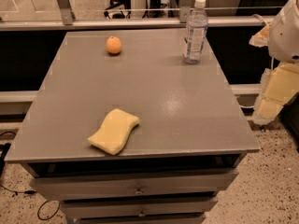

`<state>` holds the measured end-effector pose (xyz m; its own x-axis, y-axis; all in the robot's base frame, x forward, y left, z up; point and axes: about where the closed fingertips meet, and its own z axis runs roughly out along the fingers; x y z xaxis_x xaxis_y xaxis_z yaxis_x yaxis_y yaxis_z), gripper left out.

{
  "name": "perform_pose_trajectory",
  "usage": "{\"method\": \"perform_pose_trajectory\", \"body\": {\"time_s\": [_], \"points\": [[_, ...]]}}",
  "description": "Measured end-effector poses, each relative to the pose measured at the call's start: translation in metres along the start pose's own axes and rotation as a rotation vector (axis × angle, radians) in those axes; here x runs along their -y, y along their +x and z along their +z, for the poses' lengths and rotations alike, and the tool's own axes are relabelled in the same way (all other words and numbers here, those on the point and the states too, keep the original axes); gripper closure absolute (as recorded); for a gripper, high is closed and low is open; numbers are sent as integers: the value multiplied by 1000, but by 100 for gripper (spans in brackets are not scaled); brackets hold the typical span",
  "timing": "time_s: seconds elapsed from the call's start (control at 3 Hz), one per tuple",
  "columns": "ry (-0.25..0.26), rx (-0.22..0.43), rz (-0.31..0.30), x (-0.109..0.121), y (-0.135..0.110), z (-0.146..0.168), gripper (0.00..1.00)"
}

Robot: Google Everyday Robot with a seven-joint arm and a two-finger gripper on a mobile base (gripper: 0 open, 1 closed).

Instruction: Move sponge near orange

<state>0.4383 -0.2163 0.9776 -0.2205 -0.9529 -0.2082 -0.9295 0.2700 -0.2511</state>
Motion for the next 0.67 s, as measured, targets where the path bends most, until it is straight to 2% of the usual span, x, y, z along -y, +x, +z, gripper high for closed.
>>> {"method": "perform_pose_trajectory", "body": {"time_s": [0.33, 0.67], "points": [[0, 0, 0, 0, 0, 0, 0], [-12, 64, -2, 4, -4, 5, 0]]}}
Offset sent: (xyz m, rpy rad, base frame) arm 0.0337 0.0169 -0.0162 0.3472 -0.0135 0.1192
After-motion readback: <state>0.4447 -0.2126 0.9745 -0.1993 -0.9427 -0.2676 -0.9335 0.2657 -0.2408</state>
